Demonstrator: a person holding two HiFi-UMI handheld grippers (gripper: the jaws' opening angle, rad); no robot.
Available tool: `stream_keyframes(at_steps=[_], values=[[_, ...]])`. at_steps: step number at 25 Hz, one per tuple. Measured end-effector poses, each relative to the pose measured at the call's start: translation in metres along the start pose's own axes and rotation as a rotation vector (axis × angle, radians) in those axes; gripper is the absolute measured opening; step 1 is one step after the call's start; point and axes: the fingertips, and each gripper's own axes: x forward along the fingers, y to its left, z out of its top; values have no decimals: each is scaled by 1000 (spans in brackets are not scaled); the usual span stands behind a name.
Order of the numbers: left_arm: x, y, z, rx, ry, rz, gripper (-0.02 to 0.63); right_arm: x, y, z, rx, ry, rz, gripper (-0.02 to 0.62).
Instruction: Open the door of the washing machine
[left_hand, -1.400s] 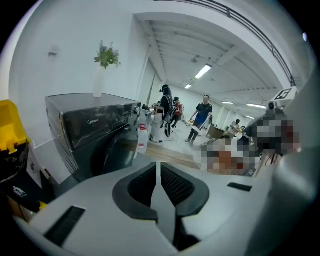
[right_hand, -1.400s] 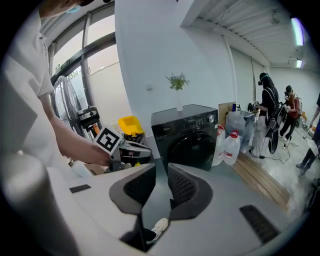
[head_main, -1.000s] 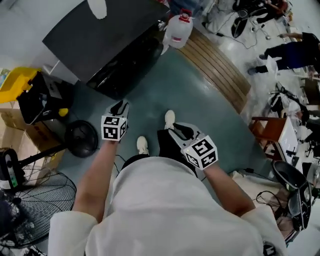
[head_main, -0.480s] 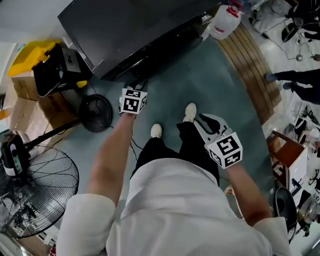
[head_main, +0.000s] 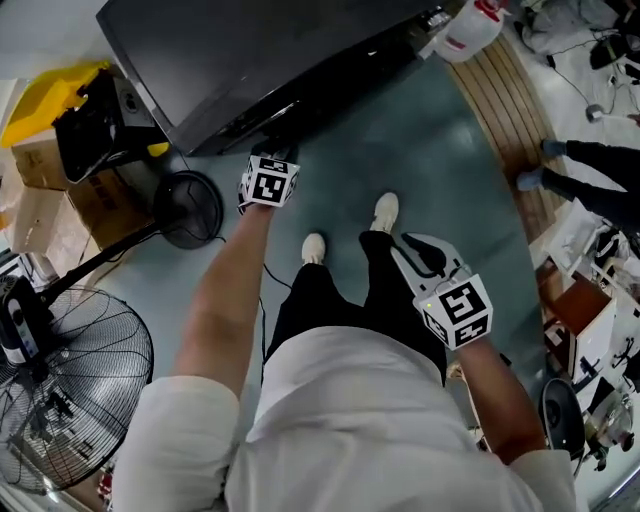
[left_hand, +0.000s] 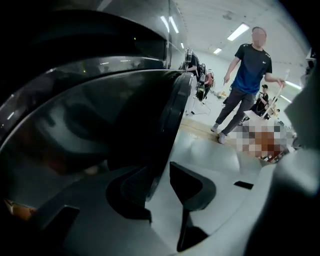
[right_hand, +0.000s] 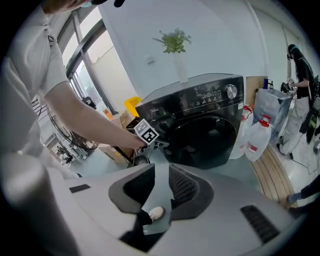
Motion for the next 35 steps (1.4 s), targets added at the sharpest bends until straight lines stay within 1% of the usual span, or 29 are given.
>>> stream_keyframes(at_steps=[4, 11, 17, 22, 26, 35], values=[[7, -2, 5, 64, -19, 4, 110, 2, -4, -7, 24, 11, -12, 97], [1, -14, -2, 78, 2, -15, 95, 1, 4, -11, 47, -1, -20, 94], [-3, -43, -12, 73, 17, -23, 86, -4, 6, -19, 73, -15, -40, 91], [-4, -74, -20, 53, 14, -26, 84, -13, 7, -32, 94, -22, -61, 89], [-8, -97, -28, 15, 54, -23, 83, -18, 6, -40, 114, -32, -77, 84], [-6, -159, -34, -32, 85, -22, 80, -30, 1, -61, 158, -53, -108, 78]])
